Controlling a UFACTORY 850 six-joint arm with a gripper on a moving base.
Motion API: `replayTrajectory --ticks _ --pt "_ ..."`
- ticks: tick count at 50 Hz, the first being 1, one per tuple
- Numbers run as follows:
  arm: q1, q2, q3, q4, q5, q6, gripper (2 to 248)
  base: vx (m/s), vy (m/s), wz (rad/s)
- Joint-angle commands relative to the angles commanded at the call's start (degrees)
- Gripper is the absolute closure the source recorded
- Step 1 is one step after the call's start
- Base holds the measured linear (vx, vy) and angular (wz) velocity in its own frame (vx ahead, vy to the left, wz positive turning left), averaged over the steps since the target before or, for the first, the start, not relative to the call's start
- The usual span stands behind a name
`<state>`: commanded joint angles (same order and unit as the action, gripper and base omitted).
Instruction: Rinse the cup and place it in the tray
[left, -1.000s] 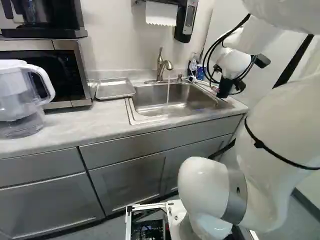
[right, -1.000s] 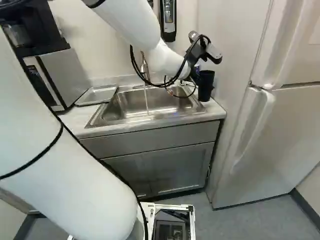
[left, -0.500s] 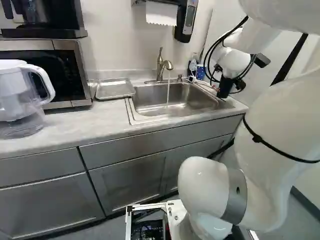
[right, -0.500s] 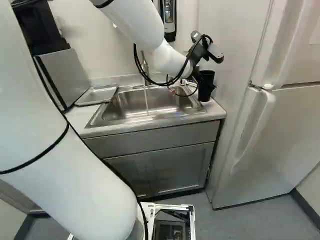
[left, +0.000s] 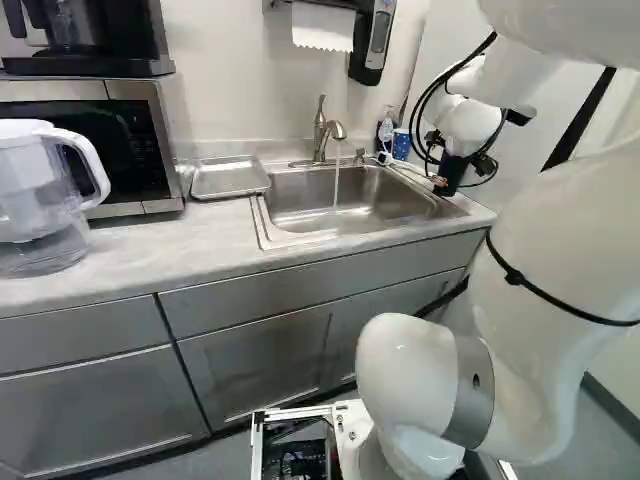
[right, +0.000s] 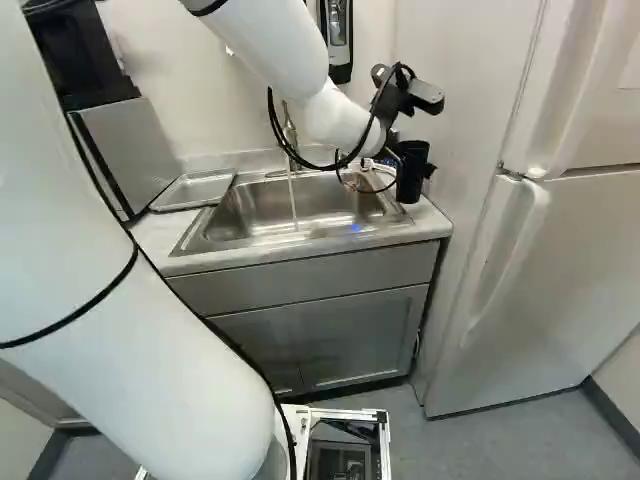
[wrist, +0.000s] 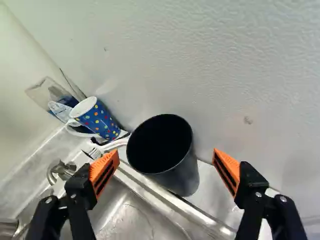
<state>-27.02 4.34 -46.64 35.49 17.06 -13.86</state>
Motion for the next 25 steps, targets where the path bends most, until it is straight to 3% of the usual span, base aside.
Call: replayTrajectory --ticks 25 --pt "0.0 0.0 0.0 0.0 0.0 -15.07 3 0.0 0.0 0.0"
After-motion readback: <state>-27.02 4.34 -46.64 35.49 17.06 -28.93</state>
